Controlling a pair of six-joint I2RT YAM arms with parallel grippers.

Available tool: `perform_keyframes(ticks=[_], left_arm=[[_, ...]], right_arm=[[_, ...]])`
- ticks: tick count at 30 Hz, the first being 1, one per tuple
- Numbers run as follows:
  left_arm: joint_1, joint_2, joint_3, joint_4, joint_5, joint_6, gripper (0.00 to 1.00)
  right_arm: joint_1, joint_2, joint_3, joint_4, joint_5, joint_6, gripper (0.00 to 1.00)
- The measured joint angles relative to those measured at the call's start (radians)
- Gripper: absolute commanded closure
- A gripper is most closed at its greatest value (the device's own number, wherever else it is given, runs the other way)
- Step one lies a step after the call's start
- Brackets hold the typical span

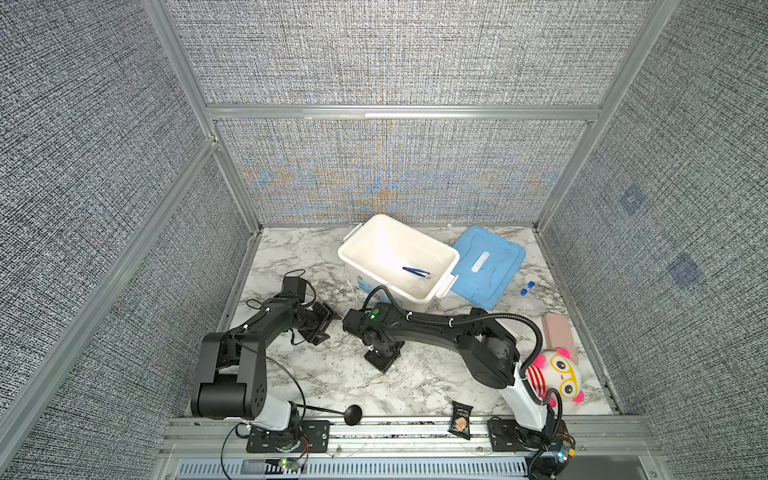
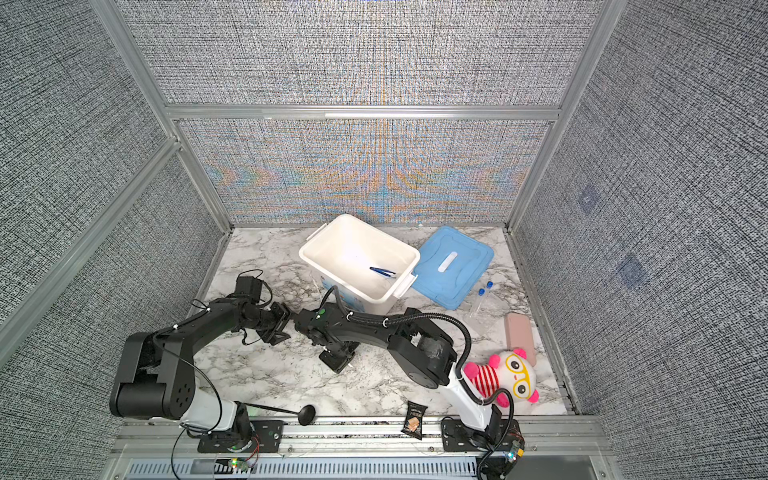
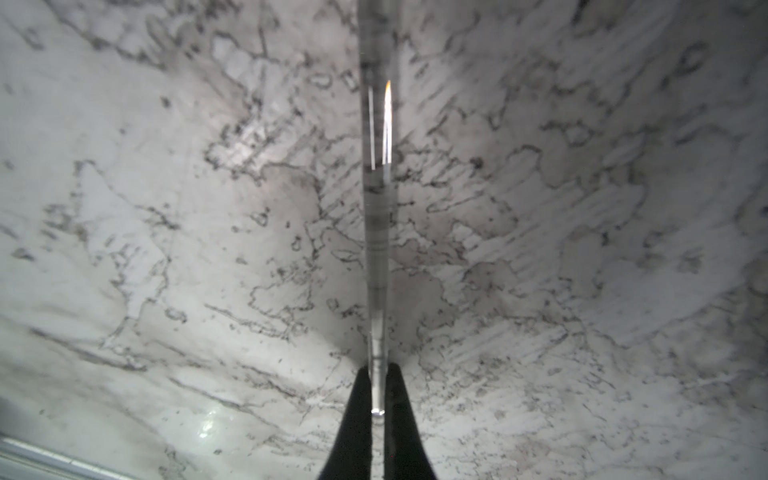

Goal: Organize the chemistry lab equipment

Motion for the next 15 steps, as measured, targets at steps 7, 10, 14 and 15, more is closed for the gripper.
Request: perform_keyframes(ticks=[7, 10, 14, 15], left_arm=[[0.002, -0.033, 0.04, -0.055, -0.029, 0.027, 0.31], [0.006, -0.042, 0.053, -0.077, -0.048, 0.034, 0.31], [0.013, -0.048, 0.057, -0.089, -0.06, 0.039, 0.31], [0.014, -0.048, 0.057, -0.092, -0.066, 0.04, 0.31]], right_arm=[[-0.002, -0.011, 0.0, -0.005, -0.006, 0.0, 0.75], [-0.001, -0.026, -0.011, -0.005, -0.016, 0.0, 0.74], [-0.001, -0.041, -0.046, -0.006, -0.022, 0.0, 0.74], [0.0, -0.037, -0.05, -0.007, -0.022, 0.001, 0.75]])
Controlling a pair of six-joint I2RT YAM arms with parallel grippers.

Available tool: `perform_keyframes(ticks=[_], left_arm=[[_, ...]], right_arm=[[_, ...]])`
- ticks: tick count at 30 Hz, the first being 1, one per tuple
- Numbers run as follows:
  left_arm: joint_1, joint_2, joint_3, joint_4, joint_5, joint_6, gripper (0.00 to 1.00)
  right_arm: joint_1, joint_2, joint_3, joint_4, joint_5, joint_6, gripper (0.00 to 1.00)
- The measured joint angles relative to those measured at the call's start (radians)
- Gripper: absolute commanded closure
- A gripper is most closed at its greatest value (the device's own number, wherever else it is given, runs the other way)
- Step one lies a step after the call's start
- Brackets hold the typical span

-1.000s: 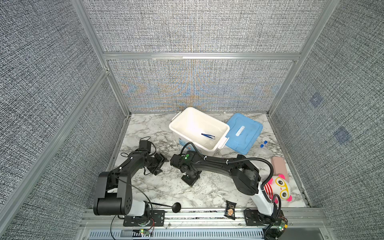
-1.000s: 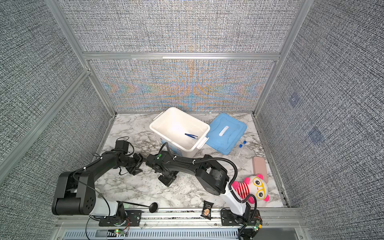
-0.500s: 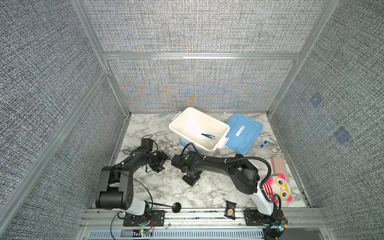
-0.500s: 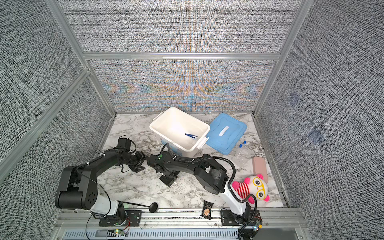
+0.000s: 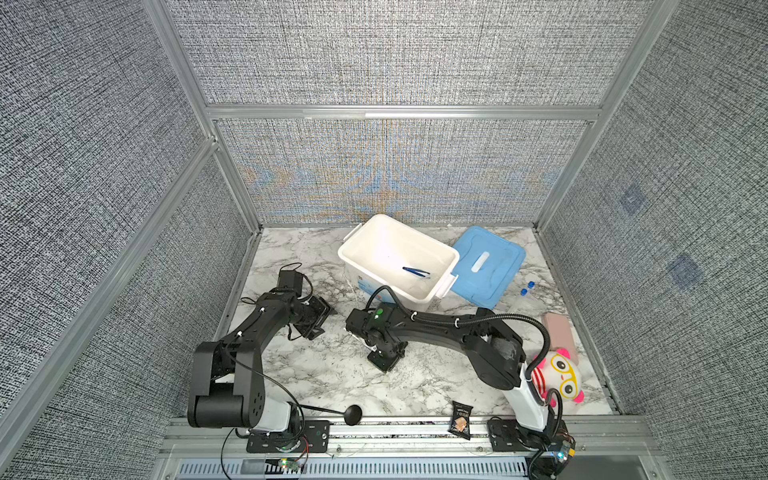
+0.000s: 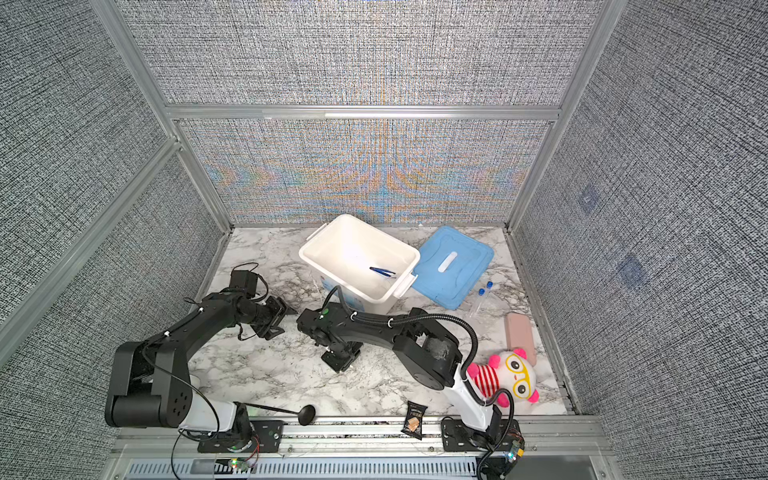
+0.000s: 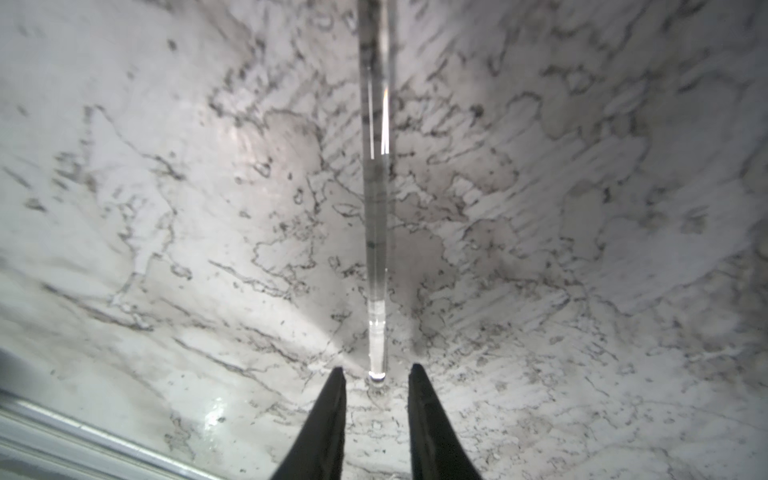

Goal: Organize the chemistry lab equipment

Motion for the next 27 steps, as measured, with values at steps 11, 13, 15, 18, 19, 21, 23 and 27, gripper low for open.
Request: perform_keyframes(ticks=[11, 13, 15, 18, 19, 21, 23, 27], left_arm=[[0.009, -0.009, -0.004, -0.008, -0.013, 0.001, 0.31], [0.011, -0.011, -0.005, -0.007, -0.014, 0.001, 0.31], [0.013, -0.011, -0.006, -0.009, -0.015, 0.001, 0.31], [0.016, -0.011, -0.006, -0.009, -0.015, 0.001, 0.31], [0.016, -0.011, -0.006, -0.009, -0.015, 0.001, 0.31], [0.017, -0.011, -0.006, -0.009, -0.015, 0.001, 0.31], [0.017, -0.012, -0.006, -0.01, -0.015, 0.001, 0.31], [0.018, -0.017, -0.007, -0.01, -0.015, 0.001, 0.31]], right_arm=[[0.013, 0.049, 0.023, -0.026, 0.028, 0.008, 0.92], [0.012, 0.053, 0.024, -0.029, 0.031, 0.011, 0.94], [0.013, 0.053, 0.025, -0.03, 0.034, 0.01, 0.94], [0.013, 0.053, 0.035, -0.038, 0.032, 0.007, 0.95], [0.013, 0.051, 0.04, -0.039, 0.031, 0.005, 0.95], [0.012, 0.048, 0.047, -0.045, 0.028, -0.002, 0.95], [0.011, 0.043, 0.051, -0.047, 0.016, -0.007, 0.95], [0.008, 0.009, 0.065, -0.051, 0.0, -0.02, 0.95]])
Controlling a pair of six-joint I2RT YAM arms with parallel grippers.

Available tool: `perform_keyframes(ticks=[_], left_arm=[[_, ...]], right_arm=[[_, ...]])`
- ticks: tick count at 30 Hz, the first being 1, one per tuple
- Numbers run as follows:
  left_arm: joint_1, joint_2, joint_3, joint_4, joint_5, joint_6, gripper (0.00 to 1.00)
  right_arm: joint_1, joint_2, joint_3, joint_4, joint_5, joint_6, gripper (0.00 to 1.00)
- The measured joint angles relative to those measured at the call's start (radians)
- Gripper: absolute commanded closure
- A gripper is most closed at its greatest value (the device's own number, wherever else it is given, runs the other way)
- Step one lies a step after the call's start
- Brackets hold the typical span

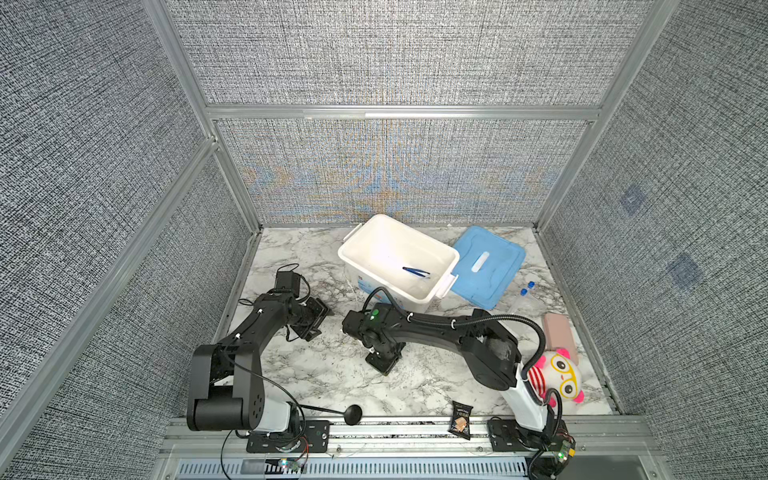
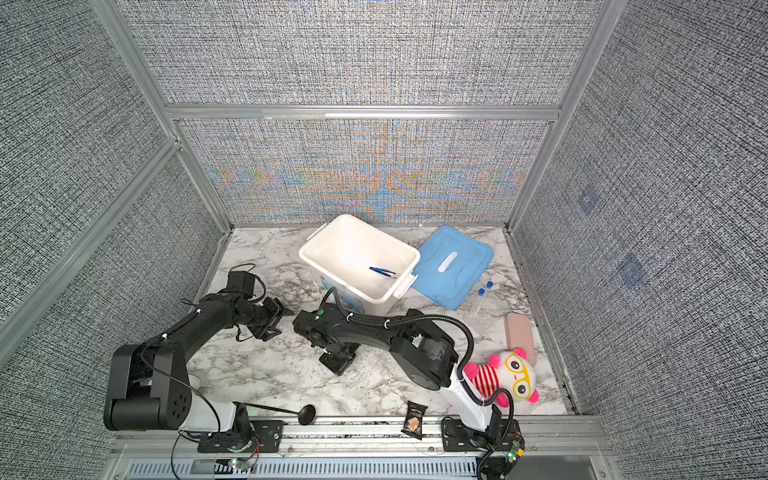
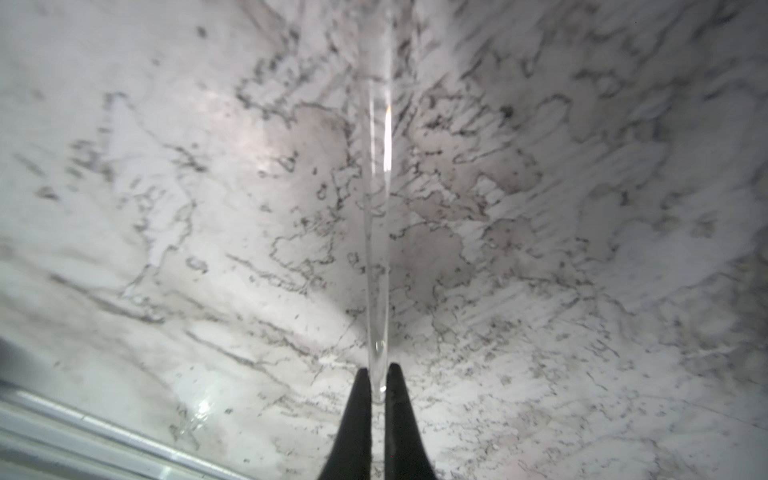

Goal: Organize the chemistry lab equipment

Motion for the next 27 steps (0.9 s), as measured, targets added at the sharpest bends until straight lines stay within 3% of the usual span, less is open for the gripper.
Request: perform_keyframes(ticks=[13, 27], left_arm=[[0.0, 0.017, -0.015, 0.007, 0.004, 0.0, 0.31], [0.0, 0.026, -0.015, 0.014, 0.008, 0.0, 0.31]], right_arm=[[-0.041, -0.044, -0.09, -0.009, -0.008, -0.025, 0.95], [-0.076, -0.201, -0.356, 0.01, 0.019, 0.013, 0.95]])
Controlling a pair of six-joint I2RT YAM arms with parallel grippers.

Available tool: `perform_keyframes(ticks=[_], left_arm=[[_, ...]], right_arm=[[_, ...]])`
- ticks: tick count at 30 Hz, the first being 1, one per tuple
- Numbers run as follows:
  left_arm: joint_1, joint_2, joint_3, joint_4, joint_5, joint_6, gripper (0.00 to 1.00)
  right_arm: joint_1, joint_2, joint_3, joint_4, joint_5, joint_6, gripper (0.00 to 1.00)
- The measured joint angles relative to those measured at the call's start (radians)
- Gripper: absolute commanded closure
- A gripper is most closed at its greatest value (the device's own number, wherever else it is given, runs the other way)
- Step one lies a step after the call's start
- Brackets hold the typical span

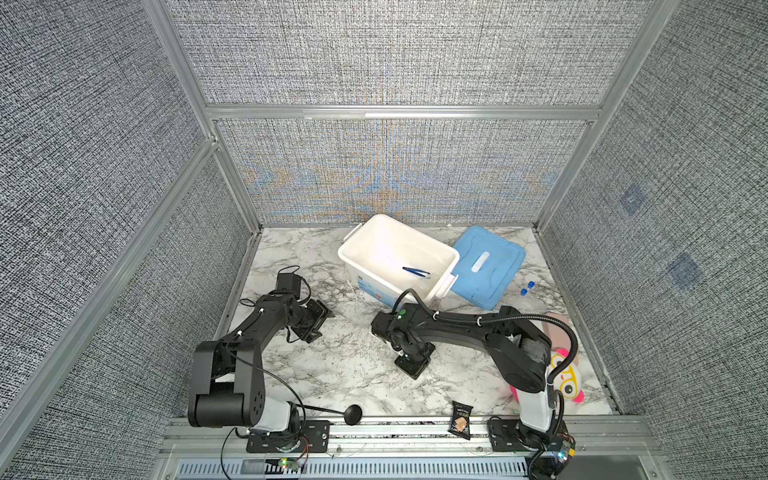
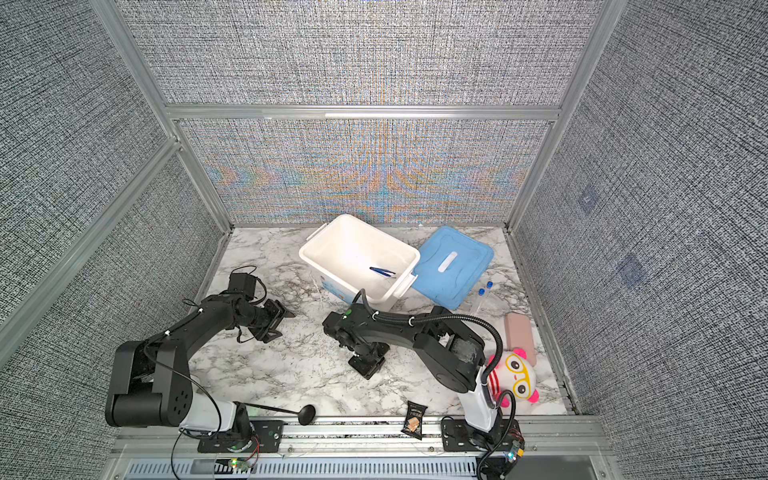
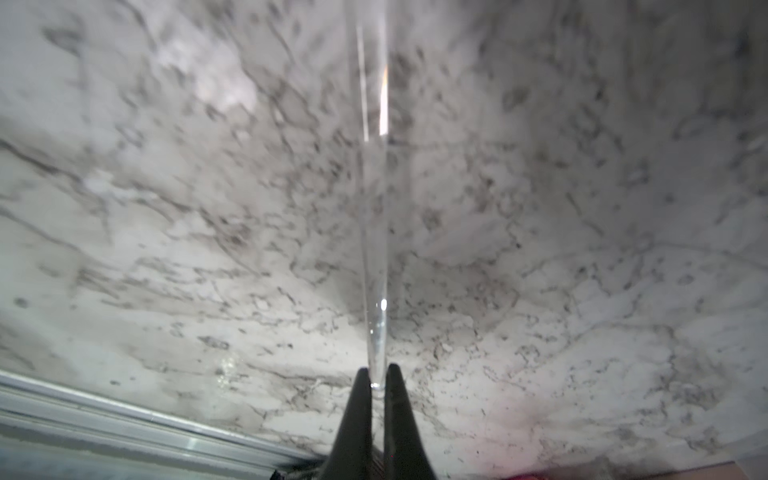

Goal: Organize the chemistry lab equipment

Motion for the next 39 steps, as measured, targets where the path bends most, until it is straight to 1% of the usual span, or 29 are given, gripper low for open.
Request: perform_keyframes(ticks=[11, 19, 24, 31, 39], left_arm=[[0.0, 0.011, 0.017, 0.008, 0.018, 0.0, 0.31], [0.0, 0.011, 0.029, -0.001, 0.019, 0.005, 0.31], [0.0, 0.011, 0.032, -0.005, 0.019, 0.008, 0.31], [0.0, 0.011, 0.041, -0.009, 0.019, 0.012, 0.31], [0.0, 0.007, 0.037, -0.01, 0.019, 0.015, 0.31]], right_arm=[[-0.037, -0.089, -0.167, 0.044, 0.036, 0.066, 0.95], [-0.054, -0.15, -0.245, 0.072, 0.036, 0.114, 0.94], [-0.084, -0.203, -0.304, 0.091, 0.032, 0.148, 0.94], [-0.121, -0.246, -0.359, 0.109, 0.018, 0.193, 0.93], [-0.127, -0.257, -0.398, 0.141, 0.003, 0.233, 0.91]])
